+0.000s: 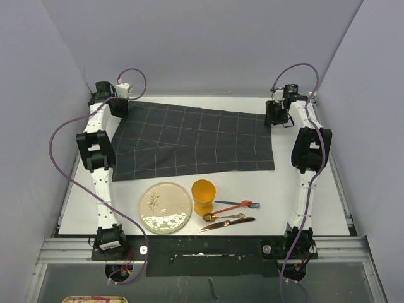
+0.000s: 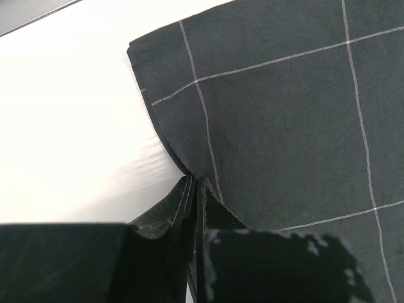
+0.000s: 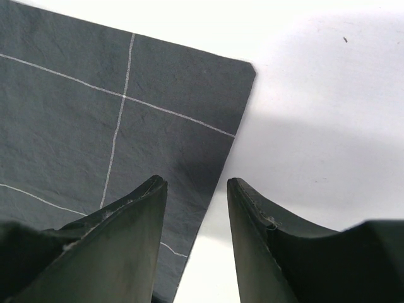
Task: Set the dinner table for one person
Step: Flatten out the napkin at the center of the board.
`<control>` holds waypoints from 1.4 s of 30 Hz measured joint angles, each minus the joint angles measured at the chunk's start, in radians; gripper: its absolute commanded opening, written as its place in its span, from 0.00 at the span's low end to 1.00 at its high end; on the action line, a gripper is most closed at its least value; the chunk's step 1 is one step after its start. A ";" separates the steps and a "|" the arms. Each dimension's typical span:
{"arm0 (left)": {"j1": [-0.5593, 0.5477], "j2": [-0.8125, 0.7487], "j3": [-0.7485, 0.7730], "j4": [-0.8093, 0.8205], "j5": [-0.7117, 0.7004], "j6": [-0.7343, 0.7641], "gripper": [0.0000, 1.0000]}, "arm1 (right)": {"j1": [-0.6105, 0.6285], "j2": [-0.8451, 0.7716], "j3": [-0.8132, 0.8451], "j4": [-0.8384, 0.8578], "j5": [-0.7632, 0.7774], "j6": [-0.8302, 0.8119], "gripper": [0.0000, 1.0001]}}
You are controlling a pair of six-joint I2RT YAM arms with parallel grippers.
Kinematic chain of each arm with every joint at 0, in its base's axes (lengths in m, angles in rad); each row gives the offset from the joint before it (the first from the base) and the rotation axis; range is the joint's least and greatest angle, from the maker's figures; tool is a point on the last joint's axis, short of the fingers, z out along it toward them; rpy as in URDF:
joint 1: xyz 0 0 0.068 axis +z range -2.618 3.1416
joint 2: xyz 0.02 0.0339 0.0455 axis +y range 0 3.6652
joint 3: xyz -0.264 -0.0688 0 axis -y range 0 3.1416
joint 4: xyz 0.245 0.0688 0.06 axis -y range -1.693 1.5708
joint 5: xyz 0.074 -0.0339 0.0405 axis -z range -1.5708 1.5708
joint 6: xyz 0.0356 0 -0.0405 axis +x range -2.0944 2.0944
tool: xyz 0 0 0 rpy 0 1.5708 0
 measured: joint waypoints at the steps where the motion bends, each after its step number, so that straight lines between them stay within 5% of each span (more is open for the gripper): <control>1: 0.000 -0.001 0.000 0.000 -0.001 0.001 0.00 | 0.001 0.000 0.000 0.000 0.000 0.000 0.44; 42: -0.018 -0.010 -0.017 0.013 -0.040 0.045 0.00 | 0.001 0.027 0.011 -0.024 0.031 0.003 0.35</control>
